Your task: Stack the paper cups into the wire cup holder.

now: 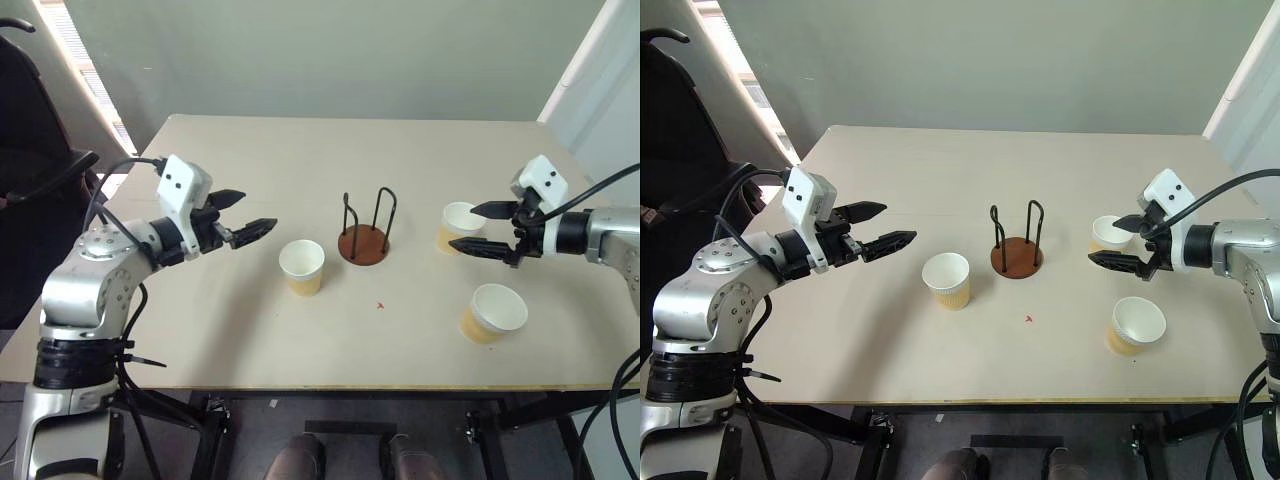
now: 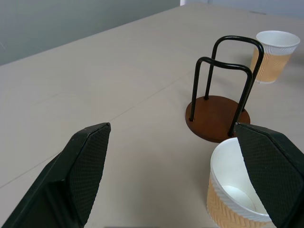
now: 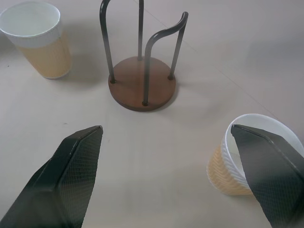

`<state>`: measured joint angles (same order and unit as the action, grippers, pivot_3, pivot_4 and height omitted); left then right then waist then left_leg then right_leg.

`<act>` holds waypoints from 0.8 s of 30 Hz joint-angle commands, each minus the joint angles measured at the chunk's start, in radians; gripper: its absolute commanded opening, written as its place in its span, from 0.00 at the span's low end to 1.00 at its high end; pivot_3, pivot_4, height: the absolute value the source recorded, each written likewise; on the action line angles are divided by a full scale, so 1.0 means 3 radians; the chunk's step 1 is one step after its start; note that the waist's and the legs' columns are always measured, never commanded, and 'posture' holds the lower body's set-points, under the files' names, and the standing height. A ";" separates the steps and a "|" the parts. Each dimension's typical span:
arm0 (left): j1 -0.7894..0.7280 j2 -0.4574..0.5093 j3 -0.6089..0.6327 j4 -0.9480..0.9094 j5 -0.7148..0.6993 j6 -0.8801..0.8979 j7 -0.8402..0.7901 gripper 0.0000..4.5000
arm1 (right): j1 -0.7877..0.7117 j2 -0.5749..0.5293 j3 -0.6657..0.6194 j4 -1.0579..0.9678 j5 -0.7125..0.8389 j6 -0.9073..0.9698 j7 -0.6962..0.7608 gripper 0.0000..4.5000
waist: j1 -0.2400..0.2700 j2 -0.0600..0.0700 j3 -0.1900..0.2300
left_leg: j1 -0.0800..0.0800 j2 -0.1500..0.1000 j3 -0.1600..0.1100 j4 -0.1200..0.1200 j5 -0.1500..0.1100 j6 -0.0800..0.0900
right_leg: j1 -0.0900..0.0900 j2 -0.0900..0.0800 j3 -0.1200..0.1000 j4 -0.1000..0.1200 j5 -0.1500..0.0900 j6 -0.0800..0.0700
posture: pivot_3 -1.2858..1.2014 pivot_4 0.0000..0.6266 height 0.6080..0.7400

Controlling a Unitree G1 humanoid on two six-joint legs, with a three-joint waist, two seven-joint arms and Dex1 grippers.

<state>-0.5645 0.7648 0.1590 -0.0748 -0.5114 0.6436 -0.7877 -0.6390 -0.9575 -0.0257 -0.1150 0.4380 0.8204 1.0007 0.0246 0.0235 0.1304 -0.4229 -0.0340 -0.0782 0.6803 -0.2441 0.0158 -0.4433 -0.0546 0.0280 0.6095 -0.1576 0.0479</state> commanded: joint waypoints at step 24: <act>-0.0609 -0.0467 -0.0599 -0.0011 -0.0032 0.0608 0.0050 1.00 | 0.0004 -0.0360 -0.0566 -0.0829 0.0784 0.0606 -0.0005 1.00 | 0.0005 -0.0005 0.0003 | -0.0001 -0.0001 0.0001 0.0003 0.0003 0.0000 | 0.0002 -0.0001 0.0001 -0.0002 0.0000 0.0001 | 0.52 0.24 1.00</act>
<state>-0.7244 0.6305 -0.0155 -0.0712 -0.5336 0.8314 -0.7650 -0.6293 -1.0446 -0.1489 -0.3299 0.6563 0.9976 1.0101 0.0261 0.0221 0.1312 -0.4231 -0.0342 -0.0780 0.6810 -0.2431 0.0156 -0.4428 -0.0547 0.0283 0.6091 -0.1575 0.0484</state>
